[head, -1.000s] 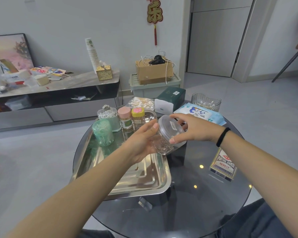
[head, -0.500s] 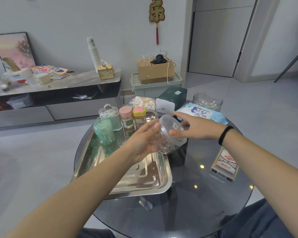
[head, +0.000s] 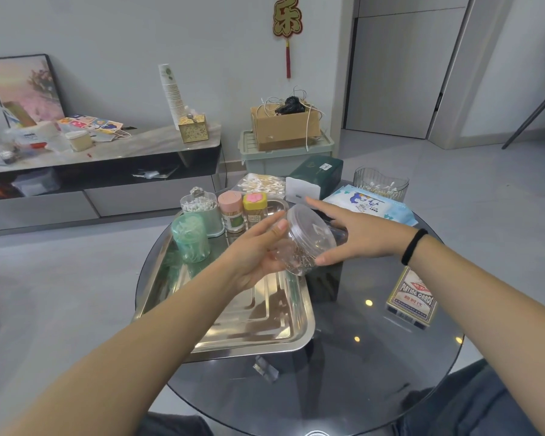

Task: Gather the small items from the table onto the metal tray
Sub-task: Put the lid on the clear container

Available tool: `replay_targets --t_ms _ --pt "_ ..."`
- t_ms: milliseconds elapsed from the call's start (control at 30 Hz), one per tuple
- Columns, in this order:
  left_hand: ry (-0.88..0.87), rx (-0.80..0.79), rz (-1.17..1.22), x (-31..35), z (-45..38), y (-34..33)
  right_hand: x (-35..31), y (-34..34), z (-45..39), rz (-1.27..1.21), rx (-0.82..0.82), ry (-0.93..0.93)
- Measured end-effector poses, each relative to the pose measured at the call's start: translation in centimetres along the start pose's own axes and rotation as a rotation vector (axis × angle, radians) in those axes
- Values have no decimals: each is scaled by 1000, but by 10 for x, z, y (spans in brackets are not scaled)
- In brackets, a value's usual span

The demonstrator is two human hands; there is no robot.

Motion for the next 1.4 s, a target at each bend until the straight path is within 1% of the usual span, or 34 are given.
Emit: replay_targets --t_ms 67,167,267,333,467,567,667,767,833,900,967,1067,1133,1200,1300,1400 --pt "4 1 -17 0 1 0 0 3 0 3 49 -7" --pt "-3 -4 -37 -1 2 0 -9 16 -1 141 154 0" --pt "-24 -12 -38 4 3 1 -20 10 -4 101 126 82" --pt "-46 -21 -29 10 5 3 -25 8 -6 73 148 127" --pt "-93 -19 -2 22 14 15 -33 12 -19 108 250 149" --pt "-99 8 -22 19 22 30 -34 -2 -31 98 207 125" --pt "-74 81 -74 13 29 51 -34 -21 -44 146 142 132" --pt "-61 267 -236 12 38 81 -39 -38 -59 195 119 163" --pt "-40 402 -315 10 40 98 -35 -47 -63 301 119 137" --pt "17 458 -359 3 37 103 -31 -52 -65 377 143 115" --pt "65 444 -301 -2 31 103 -28 -52 -65 370 189 115" --pt "53 425 -203 0 25 103 -23 -46 -63 341 288 118" --pt "45 429 -181 1 23 102 -20 -44 -62 355 335 112" --pt "42 437 -173 3 20 98 -17 -45 -63 405 318 110" --pt "1 412 -209 8 22 88 -13 -50 -64 493 231 94" --pt "-56 442 -281 14 29 80 -16 -49 -59 498 230 115"
Point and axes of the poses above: each hand's wrist, its own z-axis away from the middle knuckle, its own y-axis out of the back of the hand, x = y × z, the point moved 10 cm from there along -z, towards the middle knuckle, and after that the axes turned 15 degrees about y, right-handed, at the moved point
